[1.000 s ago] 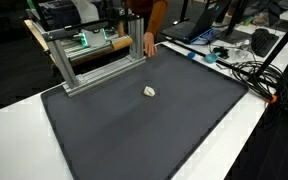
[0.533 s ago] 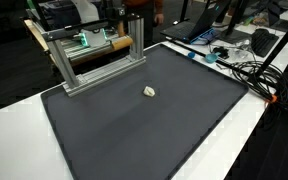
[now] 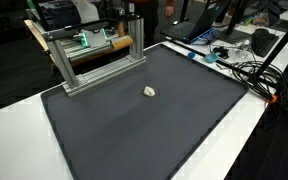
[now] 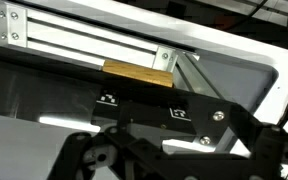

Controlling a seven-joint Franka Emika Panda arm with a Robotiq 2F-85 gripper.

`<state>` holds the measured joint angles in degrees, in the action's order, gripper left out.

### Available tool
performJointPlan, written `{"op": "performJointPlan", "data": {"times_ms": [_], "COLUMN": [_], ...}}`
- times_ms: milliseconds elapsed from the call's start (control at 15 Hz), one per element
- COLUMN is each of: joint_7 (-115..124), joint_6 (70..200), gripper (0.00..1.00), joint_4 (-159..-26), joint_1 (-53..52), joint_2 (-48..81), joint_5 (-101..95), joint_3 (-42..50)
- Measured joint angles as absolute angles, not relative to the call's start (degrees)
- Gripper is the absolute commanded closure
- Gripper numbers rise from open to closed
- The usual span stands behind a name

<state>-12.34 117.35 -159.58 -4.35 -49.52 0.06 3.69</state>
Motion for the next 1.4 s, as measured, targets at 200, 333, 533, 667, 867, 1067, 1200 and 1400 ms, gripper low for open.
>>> {"op": "performJointPlan", "data": {"times_ms": [200,333,533,667,867,1067,1200,1400], "joint_7": [-11.73,-8.44,-3.02,-1.13,-1.58,-1.60,-1.60,-1.59], "joint_6": [117.08,115.44,114.61,116.91,123.27,126.16,126.28,126.57], "gripper": [0.00,0.00,0.00,0.00,0.00,0.00,0.00,0.00], "joint_4": [-159.33,-158.49,-157.37,-157.17,-157.45,-157.44,-157.40,-157.39], "joint_1": [-4.16,-2.98,-1.62,-1.56,-1.39,-0.60,-0.57,-0.39], "joint_2": [-49.52,-49.72,-51.26,-52.17,-50.92,-48.62,-48.18,-48.17], "joint_5": [-0.26,-0.47,-0.46,-0.46,-0.64,-0.64,-0.64,-0.76], "joint_3": [3.48,2.23,-0.14,-1.28,-0.99,-0.12,-0.07,-0.07]}}
